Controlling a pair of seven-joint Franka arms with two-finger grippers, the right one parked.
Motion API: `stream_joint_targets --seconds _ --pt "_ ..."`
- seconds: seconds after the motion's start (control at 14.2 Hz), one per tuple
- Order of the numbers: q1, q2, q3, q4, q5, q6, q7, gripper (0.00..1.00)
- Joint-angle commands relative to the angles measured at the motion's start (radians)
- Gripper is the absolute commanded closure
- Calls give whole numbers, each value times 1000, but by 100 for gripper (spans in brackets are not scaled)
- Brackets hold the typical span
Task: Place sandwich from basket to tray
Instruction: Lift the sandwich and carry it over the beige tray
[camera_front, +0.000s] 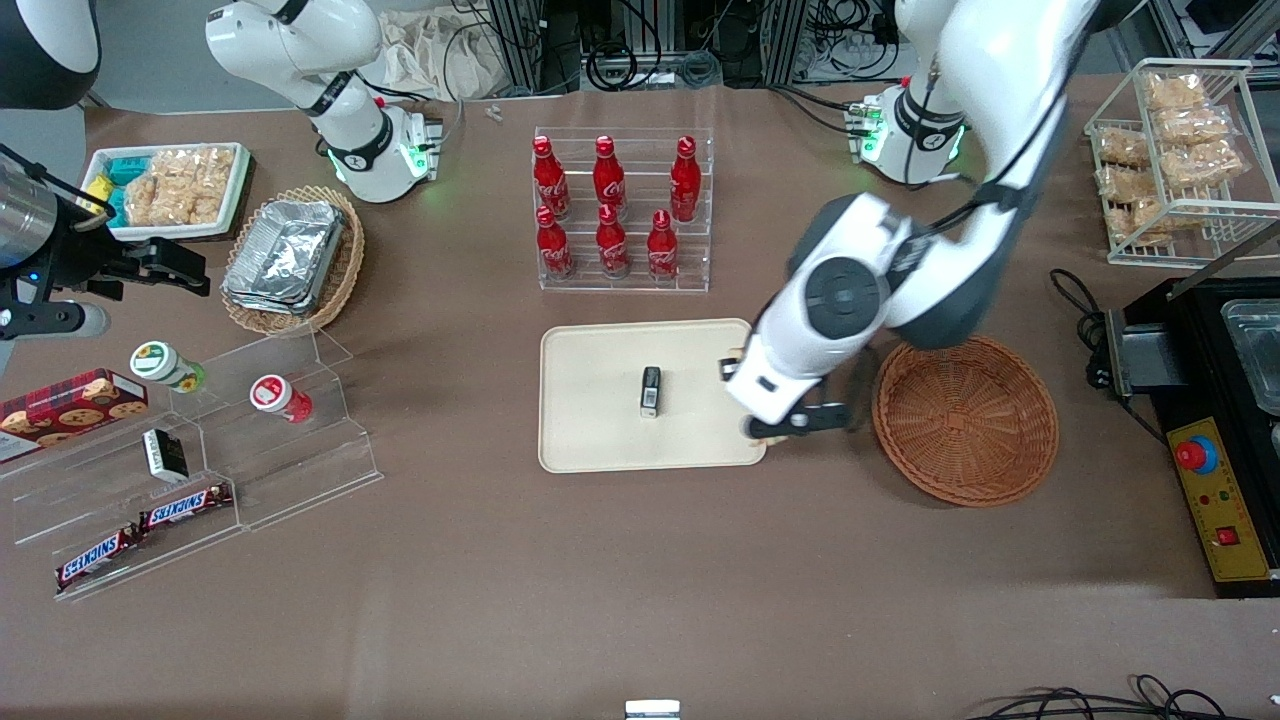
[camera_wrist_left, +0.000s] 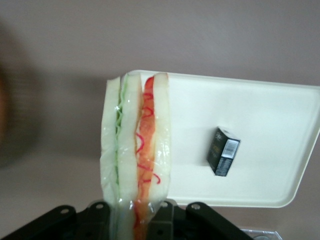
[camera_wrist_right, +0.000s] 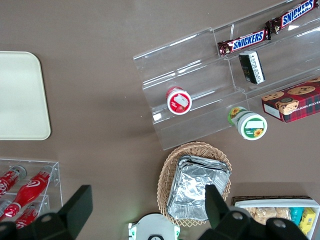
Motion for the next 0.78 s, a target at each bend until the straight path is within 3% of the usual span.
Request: stream_joint_targets --seconds 0.0,0.14,0.49,0.64,0.71 --pt "-35 84 10 -18 36 70 -3 100" --pt "-56 136 10 -18 95 92 -5 100" --pt "-59 181 15 -17 128 94 -3 100" --pt "-55 184 15 -17 128 94 -3 65" --pt "-53 184 16 -14 126 94 0 16"
